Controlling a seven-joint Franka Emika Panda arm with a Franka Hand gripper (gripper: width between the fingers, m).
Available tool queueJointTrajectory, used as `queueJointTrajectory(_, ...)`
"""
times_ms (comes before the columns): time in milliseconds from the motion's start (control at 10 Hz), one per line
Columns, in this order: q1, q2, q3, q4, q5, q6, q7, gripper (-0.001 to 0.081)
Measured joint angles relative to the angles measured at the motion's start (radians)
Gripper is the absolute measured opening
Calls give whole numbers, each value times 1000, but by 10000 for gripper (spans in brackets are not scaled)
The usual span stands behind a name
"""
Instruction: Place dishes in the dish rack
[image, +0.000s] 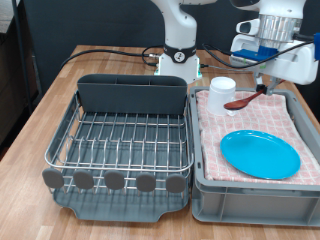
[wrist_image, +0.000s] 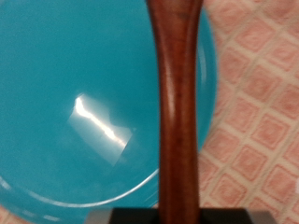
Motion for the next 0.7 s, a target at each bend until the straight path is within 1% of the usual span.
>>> queueJointTrajectory(200, -8, -51, -25, -36, 10, -81, 113, 86)
queueJointTrajectory(300, -9, -79, -40, -62, 25, -98, 143, 86)
queueJointTrajectory(400, -9, -108, -57, -92, 50, -103, 153, 86)
queueJointTrajectory(600, -7, -165, -99, -156, 159, -97, 136, 86)
queueJointTrajectory(700, -7, -196, -120, -188, 188, -93, 130, 86)
